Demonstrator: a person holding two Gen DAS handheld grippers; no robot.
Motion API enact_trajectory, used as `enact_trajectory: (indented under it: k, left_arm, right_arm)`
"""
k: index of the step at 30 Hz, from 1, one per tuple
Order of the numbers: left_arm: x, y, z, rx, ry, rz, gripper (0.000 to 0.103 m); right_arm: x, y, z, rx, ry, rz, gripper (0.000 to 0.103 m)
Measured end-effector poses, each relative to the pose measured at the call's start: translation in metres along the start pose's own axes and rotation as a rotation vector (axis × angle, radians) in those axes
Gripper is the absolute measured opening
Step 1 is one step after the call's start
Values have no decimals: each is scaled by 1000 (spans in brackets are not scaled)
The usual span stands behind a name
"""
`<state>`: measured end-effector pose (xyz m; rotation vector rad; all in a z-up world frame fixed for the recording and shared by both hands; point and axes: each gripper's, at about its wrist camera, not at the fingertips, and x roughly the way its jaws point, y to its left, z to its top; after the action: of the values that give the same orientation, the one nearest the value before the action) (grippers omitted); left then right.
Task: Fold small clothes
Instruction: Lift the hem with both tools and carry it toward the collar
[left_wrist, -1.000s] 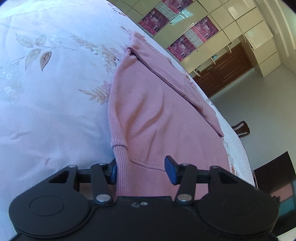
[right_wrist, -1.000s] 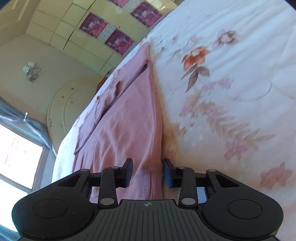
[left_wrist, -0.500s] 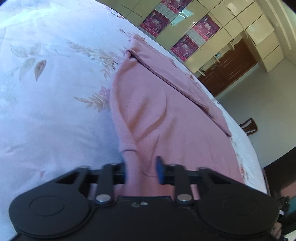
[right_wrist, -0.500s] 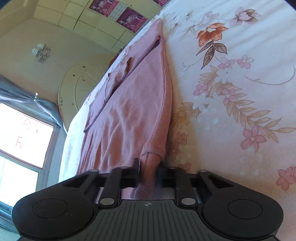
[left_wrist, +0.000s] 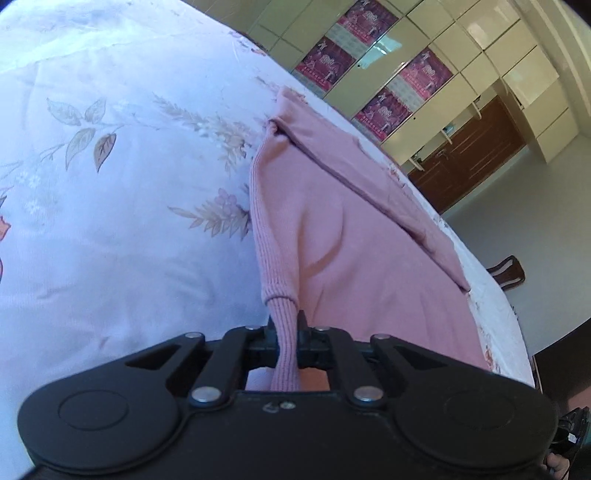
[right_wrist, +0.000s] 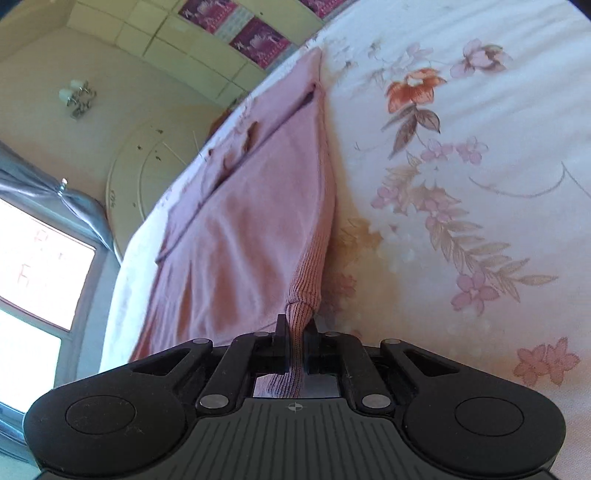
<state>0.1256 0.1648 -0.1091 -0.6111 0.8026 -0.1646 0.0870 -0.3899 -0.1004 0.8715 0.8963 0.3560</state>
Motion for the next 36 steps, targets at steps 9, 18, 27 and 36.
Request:
enact_trajectory:
  k: [9,18,27,36]
  left_arm:
    - [-16,-49,81,-33,-139,-124,4]
    - [45,-109,207,34,-153,-163,4]
    - [183,-94,270,48,-18,-101,4]
    - [289,-59,302,90,13,-124,18]
  right_arm:
    - [-8,79,60,-141,-135,66,6]
    - [23,137,176,-115,-271,25,6]
    - [116,110,262,0,-240,-74,6]
    - [217,51,313,92,-196,-155,6]
